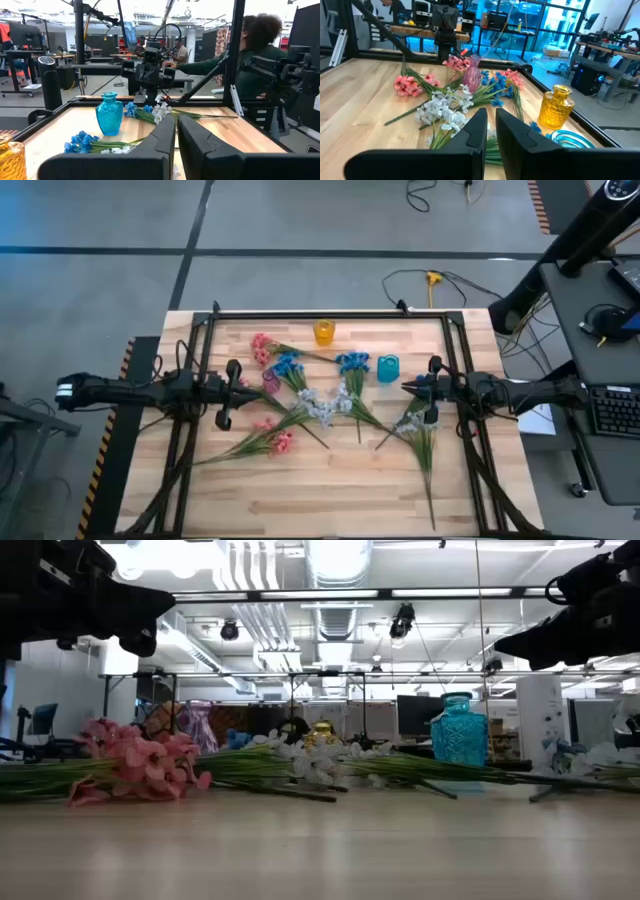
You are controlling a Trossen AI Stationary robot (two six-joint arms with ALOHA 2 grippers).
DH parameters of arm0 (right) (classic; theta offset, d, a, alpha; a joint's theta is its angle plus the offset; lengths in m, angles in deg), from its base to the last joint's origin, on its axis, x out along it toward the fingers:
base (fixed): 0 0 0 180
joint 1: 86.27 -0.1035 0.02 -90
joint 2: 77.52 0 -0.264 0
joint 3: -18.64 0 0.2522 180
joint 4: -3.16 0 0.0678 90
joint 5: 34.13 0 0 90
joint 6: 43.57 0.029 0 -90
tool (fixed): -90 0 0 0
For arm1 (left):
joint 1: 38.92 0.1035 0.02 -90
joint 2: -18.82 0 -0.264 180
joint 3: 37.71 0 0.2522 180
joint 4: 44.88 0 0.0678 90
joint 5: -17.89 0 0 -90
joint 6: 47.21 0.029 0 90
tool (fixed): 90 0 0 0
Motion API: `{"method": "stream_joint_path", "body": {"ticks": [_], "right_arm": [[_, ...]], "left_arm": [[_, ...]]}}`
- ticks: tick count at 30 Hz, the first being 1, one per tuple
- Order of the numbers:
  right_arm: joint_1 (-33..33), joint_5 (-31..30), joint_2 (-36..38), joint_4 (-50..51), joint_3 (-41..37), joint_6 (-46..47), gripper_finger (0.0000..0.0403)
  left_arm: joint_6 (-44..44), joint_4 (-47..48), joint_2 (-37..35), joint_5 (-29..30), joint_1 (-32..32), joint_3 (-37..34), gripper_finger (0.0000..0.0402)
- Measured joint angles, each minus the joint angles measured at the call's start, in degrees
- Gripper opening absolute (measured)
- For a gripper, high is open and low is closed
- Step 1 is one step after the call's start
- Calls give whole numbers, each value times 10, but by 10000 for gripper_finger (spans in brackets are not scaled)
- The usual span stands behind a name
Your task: Sort flowers into vase by color
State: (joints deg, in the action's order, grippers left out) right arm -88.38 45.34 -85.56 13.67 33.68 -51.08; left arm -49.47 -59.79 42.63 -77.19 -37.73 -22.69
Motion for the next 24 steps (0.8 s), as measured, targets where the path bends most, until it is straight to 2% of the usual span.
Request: {"method": "stream_joint_path", "body": {"ticks": [24], "right_arm": [[0,0,0,0,0,0,34]], "left_arm": [[0,0,31,0,0,0,4]]}}
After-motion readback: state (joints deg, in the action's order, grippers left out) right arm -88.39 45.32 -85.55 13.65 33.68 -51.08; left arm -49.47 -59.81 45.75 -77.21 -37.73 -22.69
